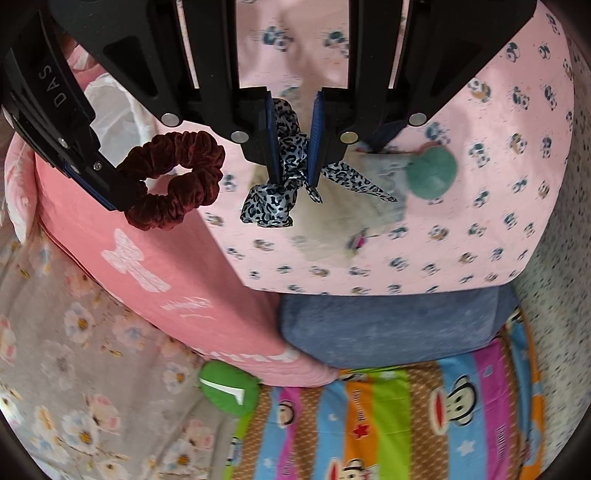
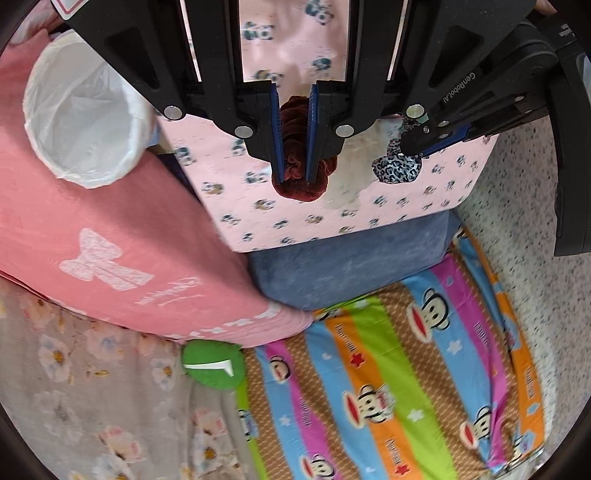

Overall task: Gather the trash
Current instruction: 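Carry the scrunchie and bow over the bin and open both tools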

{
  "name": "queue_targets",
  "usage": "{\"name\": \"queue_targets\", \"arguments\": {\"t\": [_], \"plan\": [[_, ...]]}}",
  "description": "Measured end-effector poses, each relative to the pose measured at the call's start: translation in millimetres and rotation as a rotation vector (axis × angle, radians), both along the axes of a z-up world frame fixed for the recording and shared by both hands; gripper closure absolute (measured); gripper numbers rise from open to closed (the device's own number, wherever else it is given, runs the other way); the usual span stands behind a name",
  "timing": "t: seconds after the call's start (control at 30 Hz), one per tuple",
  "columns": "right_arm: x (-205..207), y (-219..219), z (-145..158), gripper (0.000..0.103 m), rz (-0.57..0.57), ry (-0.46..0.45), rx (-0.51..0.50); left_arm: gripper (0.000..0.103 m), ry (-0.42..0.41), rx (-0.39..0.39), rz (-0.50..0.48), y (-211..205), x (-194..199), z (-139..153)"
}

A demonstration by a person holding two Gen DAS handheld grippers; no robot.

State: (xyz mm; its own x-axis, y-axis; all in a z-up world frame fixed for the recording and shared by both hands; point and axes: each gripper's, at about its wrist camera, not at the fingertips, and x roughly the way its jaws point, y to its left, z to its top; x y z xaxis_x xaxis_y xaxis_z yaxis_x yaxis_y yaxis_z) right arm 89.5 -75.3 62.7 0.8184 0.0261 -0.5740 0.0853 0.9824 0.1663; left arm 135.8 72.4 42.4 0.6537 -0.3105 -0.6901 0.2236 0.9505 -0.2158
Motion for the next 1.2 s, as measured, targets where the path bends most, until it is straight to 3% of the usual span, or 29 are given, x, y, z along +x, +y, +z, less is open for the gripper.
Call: {"name": "queue_targets", "arguments": {"t": [0.23,0.53,1.07,1.1,1.2], "plan": [[-28,-68,5,0.092,-0.137,-0.023,0.016,0.088,-0.025,0.016,-0.119,-68,-10,11],[-60,-148,-12,0.092,-0.302,-0.008,0.060,0.088,-0.013,0.009,-0.269,-142,-23,10],[-89,-216,-39,0.091,-0.447,0.037,0.075,0.087,0.051,-0.005,-0.435,-230,-36,-5],[-89,-217,-41,0.089,-0.449,0.041,0.076,0.085,0.052,-0.008,-0.439,-233,-36,-5],[-90,-219,-43,0.087,-0.462,0.044,0.072,0.062,0.049,-0.013,-0.437,-235,-36,-6]]}}
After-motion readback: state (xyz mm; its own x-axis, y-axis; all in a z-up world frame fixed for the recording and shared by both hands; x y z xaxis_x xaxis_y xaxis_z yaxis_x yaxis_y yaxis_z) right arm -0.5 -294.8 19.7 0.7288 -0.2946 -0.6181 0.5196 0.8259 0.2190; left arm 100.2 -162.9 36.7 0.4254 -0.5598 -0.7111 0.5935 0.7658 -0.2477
